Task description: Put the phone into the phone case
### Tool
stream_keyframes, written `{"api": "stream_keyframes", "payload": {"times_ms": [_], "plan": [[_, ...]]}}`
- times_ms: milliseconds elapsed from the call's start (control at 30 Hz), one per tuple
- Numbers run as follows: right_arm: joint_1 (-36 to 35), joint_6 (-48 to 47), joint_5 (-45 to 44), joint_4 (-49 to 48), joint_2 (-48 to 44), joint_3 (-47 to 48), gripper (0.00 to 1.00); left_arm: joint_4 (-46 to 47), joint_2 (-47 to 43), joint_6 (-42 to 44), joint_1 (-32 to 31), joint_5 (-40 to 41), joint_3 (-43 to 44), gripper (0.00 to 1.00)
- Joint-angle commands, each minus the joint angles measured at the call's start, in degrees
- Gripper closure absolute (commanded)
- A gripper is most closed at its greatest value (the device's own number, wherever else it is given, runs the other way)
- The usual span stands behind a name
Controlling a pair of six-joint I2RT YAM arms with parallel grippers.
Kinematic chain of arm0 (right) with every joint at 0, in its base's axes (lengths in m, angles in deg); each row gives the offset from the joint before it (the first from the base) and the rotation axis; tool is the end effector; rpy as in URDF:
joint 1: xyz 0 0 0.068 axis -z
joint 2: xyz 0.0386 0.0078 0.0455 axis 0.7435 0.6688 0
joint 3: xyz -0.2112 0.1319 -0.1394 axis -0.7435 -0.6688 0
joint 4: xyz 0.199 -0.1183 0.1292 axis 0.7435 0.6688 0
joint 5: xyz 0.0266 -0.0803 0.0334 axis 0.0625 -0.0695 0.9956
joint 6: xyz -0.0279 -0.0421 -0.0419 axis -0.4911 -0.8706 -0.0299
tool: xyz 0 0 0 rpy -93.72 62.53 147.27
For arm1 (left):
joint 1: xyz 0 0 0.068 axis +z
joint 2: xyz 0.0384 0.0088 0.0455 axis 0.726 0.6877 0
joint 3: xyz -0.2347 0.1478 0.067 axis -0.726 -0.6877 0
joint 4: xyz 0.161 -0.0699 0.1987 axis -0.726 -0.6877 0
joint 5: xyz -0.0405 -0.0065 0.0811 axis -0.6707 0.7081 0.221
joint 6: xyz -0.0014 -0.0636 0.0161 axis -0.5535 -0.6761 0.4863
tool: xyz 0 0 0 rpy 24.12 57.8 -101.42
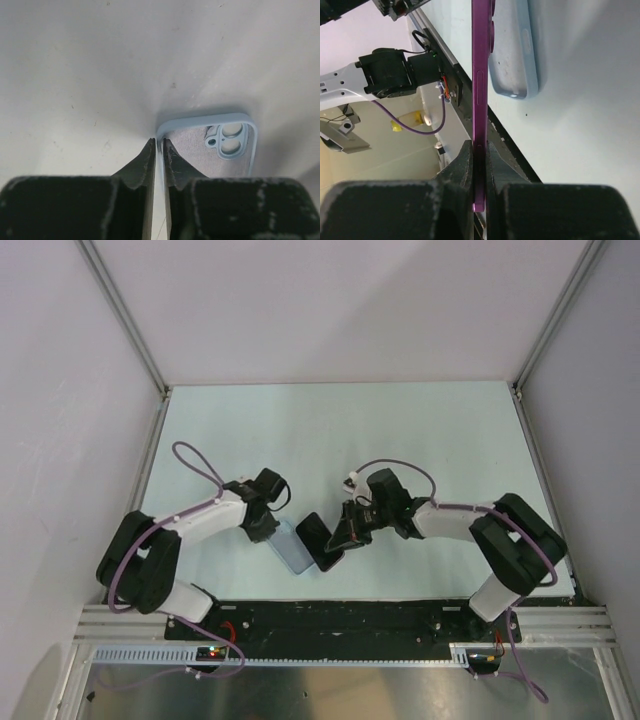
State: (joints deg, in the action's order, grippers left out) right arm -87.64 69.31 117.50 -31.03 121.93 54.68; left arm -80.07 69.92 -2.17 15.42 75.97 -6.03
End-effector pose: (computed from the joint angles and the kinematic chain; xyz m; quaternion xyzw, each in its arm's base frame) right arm 0.2189 0.2295 0.1636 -0.1066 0.8476 0.5190 0.0293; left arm 0.2185 -0.1154 0.1592 -0.2843 0.9439 0.0227 0.1666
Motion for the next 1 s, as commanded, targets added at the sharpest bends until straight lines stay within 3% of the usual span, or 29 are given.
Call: {"api": "stream_keyframes", "payload": {"times_ms": [0, 133, 267, 667, 967], "plan": [[-2.5, 4.9, 3.5, -10.4, 3.5, 4.3, 1.0, 0.5, -3.4, -2.3, 0.2, 0.5, 0.0, 0.81], [-4.8, 7.9, 3.9, -14.0, 7.6, 5.9, 1.0, 0.4, -6.6, -0.3, 0.8, 1.5, 0.4, 0.57], [-6.2, 10.6, 3.4, -16.4, 10.9, 6.8, 1.0, 0.5, -10.3, 2.8, 2.9, 2.7, 0.8, 0.49], [-7.9, 16.9, 2.6, -20.6, 18.8, 10.0, 1.0, 1.1, -7.7, 13.8, 4.5, -0.2, 7.1, 0.44], [-6.9, 19.2, 2.9, -21.8, 22.3, 10.0, 1.0, 5.2, -4.7, 17.3, 4.3, -6.8, 6.0, 0.56]]}}
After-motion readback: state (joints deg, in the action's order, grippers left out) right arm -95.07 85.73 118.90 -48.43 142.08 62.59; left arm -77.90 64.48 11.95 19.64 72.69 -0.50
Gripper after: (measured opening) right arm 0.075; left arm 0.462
